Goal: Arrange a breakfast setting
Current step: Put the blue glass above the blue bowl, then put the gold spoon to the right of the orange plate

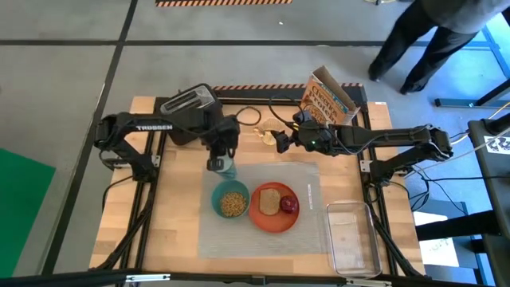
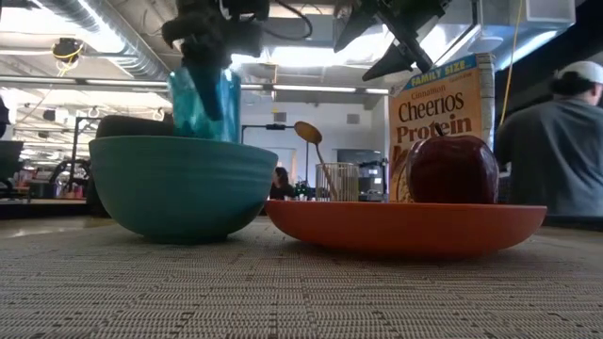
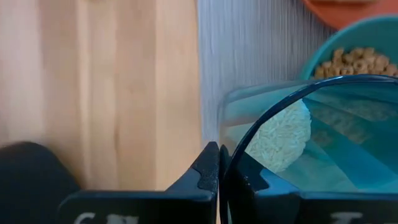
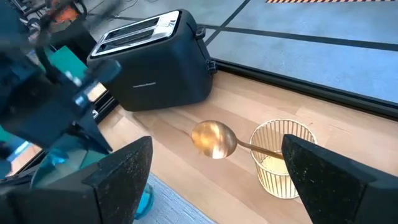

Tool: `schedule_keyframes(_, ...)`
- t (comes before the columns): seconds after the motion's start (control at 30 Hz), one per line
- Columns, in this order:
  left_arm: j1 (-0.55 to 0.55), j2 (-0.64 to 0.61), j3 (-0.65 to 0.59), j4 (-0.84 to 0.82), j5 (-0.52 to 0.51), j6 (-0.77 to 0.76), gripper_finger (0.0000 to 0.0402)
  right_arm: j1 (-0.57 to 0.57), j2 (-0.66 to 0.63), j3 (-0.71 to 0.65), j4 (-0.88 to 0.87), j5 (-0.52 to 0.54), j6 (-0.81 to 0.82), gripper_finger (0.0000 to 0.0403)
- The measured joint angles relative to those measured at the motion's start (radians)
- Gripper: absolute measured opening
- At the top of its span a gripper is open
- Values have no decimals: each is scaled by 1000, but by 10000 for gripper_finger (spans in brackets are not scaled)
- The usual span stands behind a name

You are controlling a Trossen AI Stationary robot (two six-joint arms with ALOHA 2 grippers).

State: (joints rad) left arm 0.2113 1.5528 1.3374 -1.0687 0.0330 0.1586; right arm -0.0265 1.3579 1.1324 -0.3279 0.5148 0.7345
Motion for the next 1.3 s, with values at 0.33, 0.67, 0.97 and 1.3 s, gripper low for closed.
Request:
schedule_keyframes(0.33,-4,0,-78,22,15,-107,7,0,0,0,0,-2,-13,346)
schedule_keyframes(0.67,-2,-2,-78,65,12,-153,72,0,0,0,15,-1,-35,346)
schedule_keyframes(0.97,31,-22,-71,67,-19,-130,126,0,105,-2,72,-52,-195,346)
schedule_keyframes(1.3,64,-121,43,39,-21,-93,133,1,224,-1,293,-107,-586,346)
